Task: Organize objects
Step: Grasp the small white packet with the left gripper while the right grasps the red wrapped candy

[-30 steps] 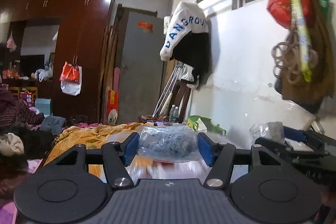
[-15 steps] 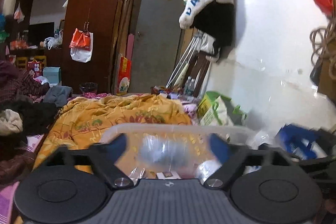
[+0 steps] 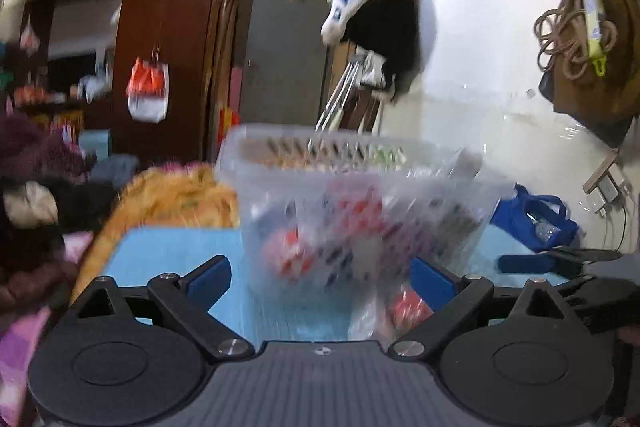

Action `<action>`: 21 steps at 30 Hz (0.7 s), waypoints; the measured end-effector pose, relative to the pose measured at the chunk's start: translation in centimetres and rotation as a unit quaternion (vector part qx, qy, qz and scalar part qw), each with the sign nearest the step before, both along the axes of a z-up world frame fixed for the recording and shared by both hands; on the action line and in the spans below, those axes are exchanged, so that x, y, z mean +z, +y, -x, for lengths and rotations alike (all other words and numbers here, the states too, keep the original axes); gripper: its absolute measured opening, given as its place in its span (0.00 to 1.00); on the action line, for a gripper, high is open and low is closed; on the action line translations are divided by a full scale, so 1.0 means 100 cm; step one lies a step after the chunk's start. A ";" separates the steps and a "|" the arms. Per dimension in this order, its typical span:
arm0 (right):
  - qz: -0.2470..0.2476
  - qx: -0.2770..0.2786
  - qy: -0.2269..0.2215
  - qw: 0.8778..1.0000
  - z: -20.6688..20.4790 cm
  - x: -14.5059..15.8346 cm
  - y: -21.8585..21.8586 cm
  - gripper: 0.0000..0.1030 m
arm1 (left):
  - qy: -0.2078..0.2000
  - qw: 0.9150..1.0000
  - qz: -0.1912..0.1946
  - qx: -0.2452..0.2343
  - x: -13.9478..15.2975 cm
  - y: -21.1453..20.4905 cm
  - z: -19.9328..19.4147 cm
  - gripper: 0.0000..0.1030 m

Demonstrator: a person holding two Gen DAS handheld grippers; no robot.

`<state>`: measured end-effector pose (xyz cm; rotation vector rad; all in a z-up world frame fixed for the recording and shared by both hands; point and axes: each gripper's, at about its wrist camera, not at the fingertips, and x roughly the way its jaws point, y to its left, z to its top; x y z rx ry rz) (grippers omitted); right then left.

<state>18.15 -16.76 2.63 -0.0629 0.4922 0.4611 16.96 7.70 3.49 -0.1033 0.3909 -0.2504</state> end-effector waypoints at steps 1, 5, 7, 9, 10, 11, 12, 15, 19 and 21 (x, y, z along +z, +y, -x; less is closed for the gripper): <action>0.006 0.003 0.003 1.000 -0.003 -0.003 0.005 0.76 | 0.007 1.000 0.004 0.003 -0.003 0.001 -0.003 0.94; 0.009 0.023 0.026 0.999 -0.017 -0.008 0.020 0.73 | 0.027 1.000 0.010 0.006 -0.014 0.005 -0.009 0.94; 0.022 0.024 0.032 0.999 -0.019 -0.013 0.027 0.70 | 0.034 0.999 0.010 0.005 -0.018 0.006 -0.007 0.94; 0.036 0.031 0.040 0.998 -0.021 -0.018 0.035 0.66 | 0.036 0.999 0.011 0.004 -0.020 0.006 -0.004 0.94; 0.038 0.035 0.044 0.998 -0.021 -0.018 0.035 0.60 | 0.036 0.999 0.009 0.003 -0.021 0.005 -0.004 0.94; 0.037 0.035 0.045 0.998 -0.020 -0.018 0.034 0.52 | 0.037 0.999 0.007 0.001 -0.021 0.002 -0.005 0.94; 0.037 0.031 0.041 0.998 -0.016 -0.018 0.032 0.52 | 0.039 0.999 0.006 -0.002 -0.021 0.000 -0.005 0.94; 0.024 0.021 0.022 0.999 -0.005 -0.014 0.013 0.51 | 0.047 0.999 0.003 -0.028 -0.022 -0.011 -0.007 0.94; -0.003 -0.008 0.002 1.000 0.001 -0.010 -0.016 0.51 | 0.063 0.997 -0.040 -0.036 -0.024 -0.040 -0.018 0.93; -0.022 -0.017 0.000 1.000 0.001 -0.008 -0.029 0.51 | 0.070 0.996 -0.053 -0.033 -0.026 -0.051 -0.023 0.83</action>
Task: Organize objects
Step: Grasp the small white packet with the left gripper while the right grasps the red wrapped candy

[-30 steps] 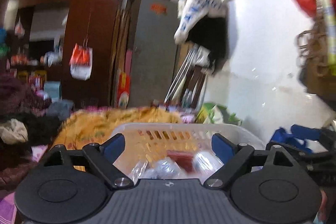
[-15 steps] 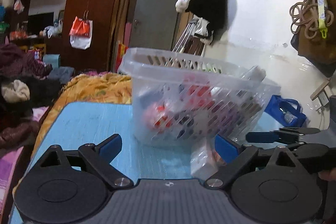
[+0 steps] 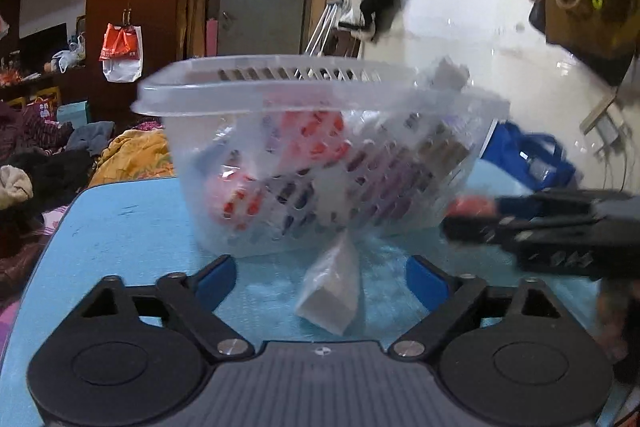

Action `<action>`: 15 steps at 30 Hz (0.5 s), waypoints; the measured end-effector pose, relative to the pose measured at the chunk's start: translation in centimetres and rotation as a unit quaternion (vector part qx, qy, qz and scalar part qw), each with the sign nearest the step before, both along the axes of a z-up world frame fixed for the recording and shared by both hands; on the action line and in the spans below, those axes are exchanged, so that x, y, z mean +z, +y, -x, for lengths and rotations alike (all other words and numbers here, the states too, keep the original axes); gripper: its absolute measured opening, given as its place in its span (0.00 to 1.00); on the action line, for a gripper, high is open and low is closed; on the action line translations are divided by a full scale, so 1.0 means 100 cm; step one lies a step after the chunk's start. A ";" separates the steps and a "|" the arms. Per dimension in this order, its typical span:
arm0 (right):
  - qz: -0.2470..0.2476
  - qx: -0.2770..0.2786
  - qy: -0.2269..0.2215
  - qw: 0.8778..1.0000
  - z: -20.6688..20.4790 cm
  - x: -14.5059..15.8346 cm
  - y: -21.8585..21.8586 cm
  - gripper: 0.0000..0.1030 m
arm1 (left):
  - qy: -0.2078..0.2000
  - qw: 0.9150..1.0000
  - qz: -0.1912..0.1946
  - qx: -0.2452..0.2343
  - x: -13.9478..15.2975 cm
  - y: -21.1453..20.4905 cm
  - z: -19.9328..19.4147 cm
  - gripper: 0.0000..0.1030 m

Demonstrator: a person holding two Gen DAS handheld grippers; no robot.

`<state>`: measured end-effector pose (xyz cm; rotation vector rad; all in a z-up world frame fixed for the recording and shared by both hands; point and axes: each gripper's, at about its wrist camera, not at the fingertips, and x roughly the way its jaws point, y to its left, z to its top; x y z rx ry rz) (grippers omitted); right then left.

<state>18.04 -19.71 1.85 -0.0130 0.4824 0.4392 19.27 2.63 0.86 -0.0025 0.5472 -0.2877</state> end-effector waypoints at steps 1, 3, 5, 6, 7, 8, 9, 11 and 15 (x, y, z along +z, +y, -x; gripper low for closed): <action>-0.007 -0.003 0.000 1.000 -0.001 0.001 -0.004 0.51 | 0.007 1.000 -0.011 0.006 -0.002 -0.005 -0.004 0.80; -0.016 -0.007 -0.003 1.000 -0.002 0.001 -0.010 0.52 | 0.021 0.999 -0.029 0.011 -0.005 -0.010 -0.009 0.77; -0.024 -0.009 -0.007 1.000 -0.004 0.001 -0.011 0.52 | 0.030 0.999 -0.035 0.009 -0.008 -0.014 -0.012 0.77; -0.025 -0.011 -0.008 1.000 -0.004 0.001 -0.010 0.52 | 0.034 0.999 -0.037 0.007 -0.009 -0.015 -0.013 0.74; -0.025 -0.012 -0.010 1.000 -0.005 0.000 -0.008 0.52 | 0.036 0.998 -0.041 0.005 -0.010 -0.017 -0.013 0.69; -0.024 -0.014 -0.012 1.000 -0.005 -0.001 -0.008 0.52 | 0.038 0.998 -0.050 0.005 -0.012 -0.019 -0.013 0.51; -0.022 -0.014 -0.013 1.000 -0.004 -0.001 -0.008 0.52 | 0.039 0.998 -0.055 0.004 -0.012 -0.020 -0.012 0.43; -0.015 -0.014 -0.015 1.000 -0.004 -0.002 -0.008 0.52 | 0.025 0.998 -0.051 0.002 -0.010 -0.018 -0.007 0.42; -0.017 -0.015 -0.031 0.999 -0.003 0.000 -0.010 0.52 | -0.024 0.999 -0.020 0.005 -0.005 -0.008 0.010 0.42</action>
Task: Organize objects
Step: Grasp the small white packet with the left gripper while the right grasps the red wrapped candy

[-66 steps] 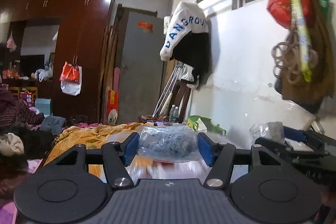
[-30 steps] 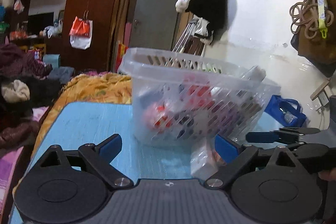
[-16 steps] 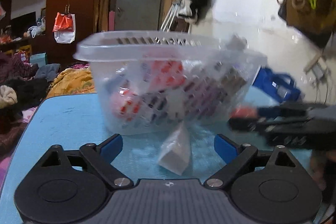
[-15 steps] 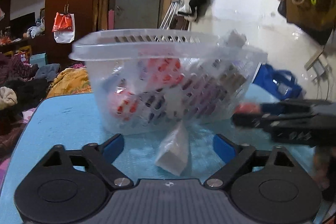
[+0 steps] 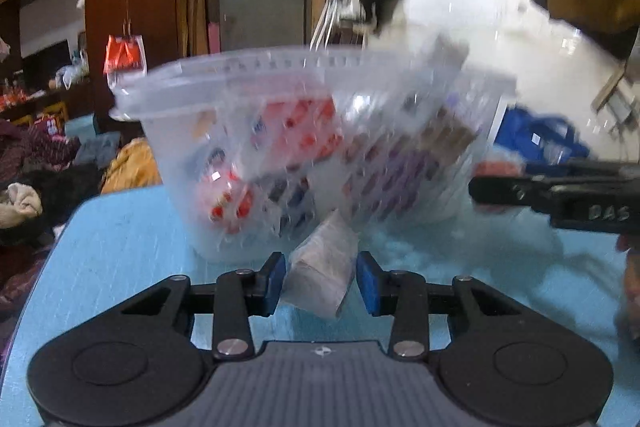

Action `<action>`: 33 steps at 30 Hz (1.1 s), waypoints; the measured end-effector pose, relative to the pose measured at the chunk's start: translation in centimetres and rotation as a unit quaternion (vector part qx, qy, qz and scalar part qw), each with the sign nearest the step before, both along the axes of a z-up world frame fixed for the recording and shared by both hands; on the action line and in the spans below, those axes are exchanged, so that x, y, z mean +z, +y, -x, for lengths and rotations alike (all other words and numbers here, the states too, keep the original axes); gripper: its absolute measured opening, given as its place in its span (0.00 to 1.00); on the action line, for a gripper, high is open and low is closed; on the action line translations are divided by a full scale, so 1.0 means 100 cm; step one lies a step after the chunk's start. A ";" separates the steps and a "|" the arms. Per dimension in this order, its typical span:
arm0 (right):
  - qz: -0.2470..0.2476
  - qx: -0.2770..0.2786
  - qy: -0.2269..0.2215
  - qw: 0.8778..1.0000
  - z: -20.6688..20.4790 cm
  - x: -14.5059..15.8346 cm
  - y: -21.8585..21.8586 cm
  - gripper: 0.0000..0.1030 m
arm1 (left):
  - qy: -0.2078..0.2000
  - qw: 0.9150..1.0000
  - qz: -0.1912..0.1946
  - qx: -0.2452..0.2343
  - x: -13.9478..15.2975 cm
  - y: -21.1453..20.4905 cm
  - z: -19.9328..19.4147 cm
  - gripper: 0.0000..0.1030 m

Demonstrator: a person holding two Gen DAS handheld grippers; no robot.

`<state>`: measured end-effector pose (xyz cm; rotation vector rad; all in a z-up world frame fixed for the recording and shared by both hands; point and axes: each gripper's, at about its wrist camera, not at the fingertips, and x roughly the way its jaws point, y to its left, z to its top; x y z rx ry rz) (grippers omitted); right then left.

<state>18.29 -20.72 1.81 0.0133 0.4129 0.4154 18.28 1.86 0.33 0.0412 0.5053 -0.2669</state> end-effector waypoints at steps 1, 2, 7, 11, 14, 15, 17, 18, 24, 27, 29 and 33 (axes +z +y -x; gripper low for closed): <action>-0.002 -0.002 -0.003 1.000 0.000 0.000 -0.001 0.52 | -0.012 1.000 0.011 -0.001 0.002 0.003 0.003 0.42; -0.006 -0.001 -0.006 1.000 0.001 0.000 -0.001 0.52 | -0.023 1.000 0.019 -0.001 0.003 0.006 0.006 0.42; 0.006 -0.004 -0.021 1.000 0.005 0.001 0.002 0.52 | -0.070 0.997 0.034 -0.014 0.009 0.011 0.022 0.42; 0.021 -0.007 -0.037 0.999 0.009 0.002 0.006 0.52 | -0.089 0.995 0.039 -0.026 0.012 0.011 0.025 0.42; 0.024 -0.013 -0.048 0.998 0.013 0.002 0.008 0.52 | -0.098 0.994 0.047 -0.031 0.013 0.011 0.028 0.42; 0.024 -0.012 -0.051 0.998 0.014 0.002 0.008 0.52 | -0.102 0.993 0.053 -0.033 0.013 0.013 0.030 0.42; 0.024 -0.006 -0.051 0.998 0.015 0.002 0.008 0.52 | -0.108 0.992 0.058 -0.037 0.015 0.015 0.031 0.42; 0.024 -0.006 -0.052 0.998 0.014 0.003 0.008 0.51 | -0.110 0.991 0.060 -0.037 0.014 0.014 0.031 0.42; 0.018 -0.007 -0.058 0.998 0.015 0.002 0.006 0.52 | -0.105 0.992 0.059 -0.034 0.014 0.013 0.028 0.42; 0.018 -0.007 -0.059 0.998 0.015 0.002 0.006 0.52 | -0.107 0.992 0.060 -0.035 0.013 0.015 0.030 0.42; 0.019 -0.007 -0.061 0.998 0.015 0.002 0.006 0.52 | -0.108 0.992 0.059 -0.034 0.012 0.015 0.030 0.42; 0.010 0.000 -0.064 0.998 0.017 0.003 0.004 0.52 | -0.110 0.992 0.061 -0.032 0.012 0.016 0.031 0.42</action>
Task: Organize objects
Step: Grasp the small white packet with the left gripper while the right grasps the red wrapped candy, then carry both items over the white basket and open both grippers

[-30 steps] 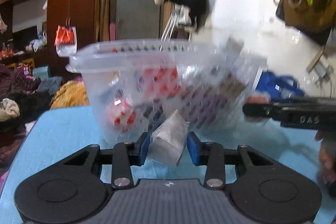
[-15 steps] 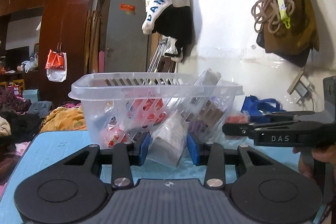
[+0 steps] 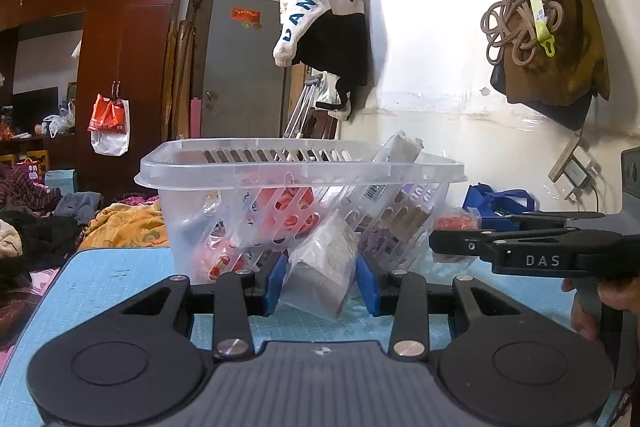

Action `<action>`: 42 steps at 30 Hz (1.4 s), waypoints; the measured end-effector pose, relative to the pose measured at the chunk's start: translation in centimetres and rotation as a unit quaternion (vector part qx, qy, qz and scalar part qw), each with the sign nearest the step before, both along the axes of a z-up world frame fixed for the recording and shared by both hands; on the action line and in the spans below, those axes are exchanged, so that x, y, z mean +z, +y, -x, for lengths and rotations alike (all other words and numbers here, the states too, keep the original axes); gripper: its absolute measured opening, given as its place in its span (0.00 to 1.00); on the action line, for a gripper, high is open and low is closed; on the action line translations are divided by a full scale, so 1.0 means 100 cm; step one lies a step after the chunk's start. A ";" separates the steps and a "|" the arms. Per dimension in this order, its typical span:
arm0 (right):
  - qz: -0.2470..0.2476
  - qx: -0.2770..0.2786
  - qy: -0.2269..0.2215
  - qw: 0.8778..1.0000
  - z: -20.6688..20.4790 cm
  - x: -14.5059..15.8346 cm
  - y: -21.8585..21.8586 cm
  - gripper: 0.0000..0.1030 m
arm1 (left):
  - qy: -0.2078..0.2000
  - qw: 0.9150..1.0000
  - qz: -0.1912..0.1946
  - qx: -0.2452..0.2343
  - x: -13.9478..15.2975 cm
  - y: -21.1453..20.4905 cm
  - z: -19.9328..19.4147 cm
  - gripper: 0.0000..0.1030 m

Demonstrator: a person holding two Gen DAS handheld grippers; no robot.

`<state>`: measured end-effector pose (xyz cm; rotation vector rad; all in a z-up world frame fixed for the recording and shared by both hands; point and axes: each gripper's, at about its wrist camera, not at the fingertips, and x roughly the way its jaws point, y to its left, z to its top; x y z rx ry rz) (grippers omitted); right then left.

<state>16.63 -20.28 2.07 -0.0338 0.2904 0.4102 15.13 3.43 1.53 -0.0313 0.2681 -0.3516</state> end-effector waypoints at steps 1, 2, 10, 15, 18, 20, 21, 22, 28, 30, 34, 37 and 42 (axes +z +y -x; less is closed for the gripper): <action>-0.003 0.000 -0.001 1.000 0.000 0.000 -0.001 0.52 | -0.001 1.000 -0.001 0.003 0.000 0.000 0.000 0.42; -0.007 0.001 -0.003 1.000 0.003 0.000 -0.001 0.52 | -0.002 1.000 0.000 0.005 0.000 0.000 0.001 0.42; -0.058 0.024 -0.049 0.997 0.036 0.031 -0.007 0.51 | -0.059 0.998 0.030 0.001 0.043 0.015 0.021 0.42; -0.023 0.014 -0.074 0.997 0.010 0.090 0.019 0.52 | -0.040 0.999 0.016 0.013 0.100 0.015 -0.021 0.42; 0.011 -0.006 -0.039 0.999 -0.037 0.110 0.037 0.51 | -0.009 0.999 0.012 0.032 0.117 0.015 -0.058 0.42; 0.015 -0.001 -0.007 1.000 -0.063 0.113 0.041 0.51 | 0.020 0.999 0.016 0.043 0.120 0.017 -0.082 0.42; 0.018 0.000 0.002 1.000 -0.071 0.113 0.043 0.51 | 0.030 0.998 0.015 0.049 0.120 0.017 -0.090 0.42; 0.026 -0.001 0.006 1.000 -0.077 0.112 0.047 0.51 | 0.038 0.998 0.011 0.055 0.119 0.017 -0.097 0.42; 0.051 0.004 0.004 0.999 -0.084 0.094 0.054 0.58 | 0.057 0.995 0.004 0.078 0.104 0.019 -0.118 0.47; 0.050 0.003 -0.007 0.999 -0.081 0.090 0.052 0.89 | 0.065 0.995 0.003 0.078 0.098 0.020 -0.122 0.81; 0.040 -0.001 -0.020 0.999 -0.071 0.091 0.044 1.00 | 0.052 0.996 -0.001 0.079 0.091 0.018 -0.117 0.88; 0.011 0.004 -0.017 1.000 -0.064 0.094 0.030 1.00 | 0.037 0.996 -0.012 0.084 0.091 0.014 -0.105 0.89; 0.009 -0.006 -0.016 1.000 -0.054 0.096 0.017 1.00 | 0.049 0.997 0.013 0.056 0.091 0.015 -0.093 0.98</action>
